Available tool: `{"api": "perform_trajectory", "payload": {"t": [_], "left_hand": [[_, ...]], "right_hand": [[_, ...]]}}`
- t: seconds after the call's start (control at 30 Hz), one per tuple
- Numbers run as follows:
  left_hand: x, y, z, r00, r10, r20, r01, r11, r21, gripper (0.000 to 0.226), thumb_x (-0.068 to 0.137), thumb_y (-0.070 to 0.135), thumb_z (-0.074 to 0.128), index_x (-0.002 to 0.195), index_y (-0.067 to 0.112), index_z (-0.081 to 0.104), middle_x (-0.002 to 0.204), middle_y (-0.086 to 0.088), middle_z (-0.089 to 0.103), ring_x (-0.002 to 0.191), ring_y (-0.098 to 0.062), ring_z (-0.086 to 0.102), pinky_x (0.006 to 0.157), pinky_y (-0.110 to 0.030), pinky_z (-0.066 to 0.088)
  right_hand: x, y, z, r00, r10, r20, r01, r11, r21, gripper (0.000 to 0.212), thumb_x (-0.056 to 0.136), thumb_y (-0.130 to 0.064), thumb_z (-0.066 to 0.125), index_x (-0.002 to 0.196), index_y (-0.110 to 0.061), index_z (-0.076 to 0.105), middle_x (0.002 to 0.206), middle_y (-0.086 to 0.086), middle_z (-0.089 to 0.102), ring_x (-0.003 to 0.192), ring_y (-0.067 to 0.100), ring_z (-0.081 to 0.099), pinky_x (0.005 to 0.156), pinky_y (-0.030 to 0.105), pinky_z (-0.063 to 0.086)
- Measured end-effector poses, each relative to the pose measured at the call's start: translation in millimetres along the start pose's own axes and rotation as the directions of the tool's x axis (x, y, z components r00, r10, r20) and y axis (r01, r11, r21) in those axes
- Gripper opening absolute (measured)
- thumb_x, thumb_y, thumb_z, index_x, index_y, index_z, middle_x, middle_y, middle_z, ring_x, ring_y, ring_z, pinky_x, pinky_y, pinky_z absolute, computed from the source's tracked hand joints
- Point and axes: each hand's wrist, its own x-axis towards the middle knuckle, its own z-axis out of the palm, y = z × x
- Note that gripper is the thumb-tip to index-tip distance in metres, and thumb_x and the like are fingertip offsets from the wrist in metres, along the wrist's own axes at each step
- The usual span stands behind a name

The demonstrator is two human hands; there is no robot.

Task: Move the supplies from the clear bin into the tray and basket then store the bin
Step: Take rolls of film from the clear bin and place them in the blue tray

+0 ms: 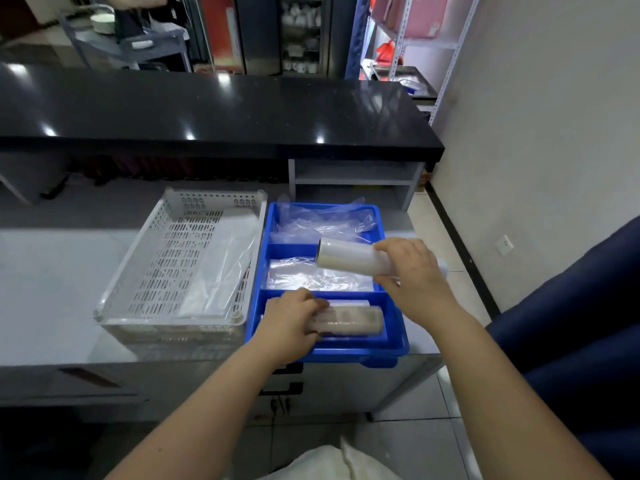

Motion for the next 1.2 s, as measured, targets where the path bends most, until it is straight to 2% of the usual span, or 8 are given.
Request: {"api": "perform_trajectory", "payload": {"t": [0.1,0.23,0.5,0.67,0.8,0.87,1.03,1.2], "left_hand": [[-5,-4,9,1.0,0.009,0.02,-0.01,1.0,0.018,0.055,0.083,0.045,0.059,0.135,0.032,0.048,0.128,0.006,0.049,0.117,-0.018,0.043,0.101,-0.037,0.032],[-16,-18,-2,0.997,-0.026,-0.067,0.027,0.999,0.024,0.051,0.08,0.046,0.06,0.128,0.028,0.056,0.124,0.007,0.055,0.116,-0.019,0.046,0.099,-0.038,0.037],[-47,-62,-63,0.897,-0.286,-0.337,0.287,0.957,-0.047,0.038,0.08,0.033,0.067,0.117,0.026,0.065,0.112,0.003,0.064,0.105,-0.022,0.055,0.087,-0.041,0.043],[-57,-56,-65,0.887,-0.33,-0.323,0.324,0.943,-0.074,0.041,0.082,0.033,0.064,0.122,0.029,0.06,0.116,0.004,0.061,0.108,-0.019,0.052,0.09,-0.042,0.043],[-76,-58,-53,0.855,-0.404,-0.325,0.394,0.914,-0.101,0.04,0.082,0.032,0.063,0.122,0.03,0.06,0.117,0.003,0.061,0.11,-0.022,0.051,0.092,-0.042,0.042],[-89,-63,-53,0.831,-0.441,-0.338,0.429,0.896,-0.116,0.04,0.08,0.03,0.064,0.121,0.029,0.062,0.117,0.001,0.062,0.112,-0.025,0.051,0.092,-0.043,0.042],[-171,-104,-67,0.686,-0.611,-0.396,0.596,0.783,-0.175,0.041,0.08,0.028,0.062,0.121,0.029,0.061,0.118,0.002,0.062,0.111,-0.023,0.053,0.095,-0.047,0.043],[-290,-166,-92,0.482,-0.717,-0.503,0.738,0.642,-0.208,0.037,0.084,0.03,0.062,0.121,0.029,0.061,0.118,0.003,0.061,0.113,-0.023,0.051,0.092,-0.045,0.044]], "right_hand": [[-6,-1,17,0.998,-0.022,0.064,0.025,0.999,-0.04,0.046,0.082,-0.02,0.07,0.123,-0.025,0.048,0.124,-0.006,0.053,0.114,0.017,0.041,0.1,0.032,0.031],[-7,-5,31,0.997,-0.005,0.071,0.008,0.999,-0.035,0.045,0.082,-0.021,0.07,0.122,-0.025,0.049,0.121,-0.005,0.054,0.111,0.017,0.044,0.097,0.033,0.035],[0,-41,78,0.978,-0.134,0.161,0.147,0.987,-0.071,0.042,0.082,-0.02,0.067,0.12,-0.024,0.05,0.121,-0.003,0.055,0.109,0.023,0.044,0.095,0.037,0.032],[-10,-49,103,0.927,-0.183,0.328,0.218,0.973,-0.072,0.042,0.082,-0.025,0.063,0.122,-0.024,0.048,0.123,-0.005,0.053,0.109,0.021,0.041,0.092,0.033,0.032],[-1,-70,105,0.923,-0.237,0.302,0.229,0.971,0.064,0.044,0.078,-0.034,0.07,0.118,-0.023,0.056,0.116,-0.004,0.057,0.105,0.022,0.047,0.09,0.037,0.041],[8,-96,104,0.919,-0.306,0.25,0.28,0.951,0.135,0.04,0.077,-0.03,0.071,0.115,-0.023,0.059,0.114,-0.004,0.06,0.106,0.023,0.049,0.091,0.036,0.041],[25,-203,132,0.77,-0.595,0.23,0.55,0.802,0.232,0.037,0.076,-0.017,0.075,0.111,-0.016,0.066,0.113,0.005,0.063,0.105,0.03,0.053,0.089,0.045,0.043],[15,-340,173,0.573,-0.779,0.254,0.729,0.627,0.276,0.036,0.07,-0.014,0.075,0.106,-0.013,0.068,0.107,0.008,0.066,0.098,0.036,0.055,0.081,0.046,0.047]]}}
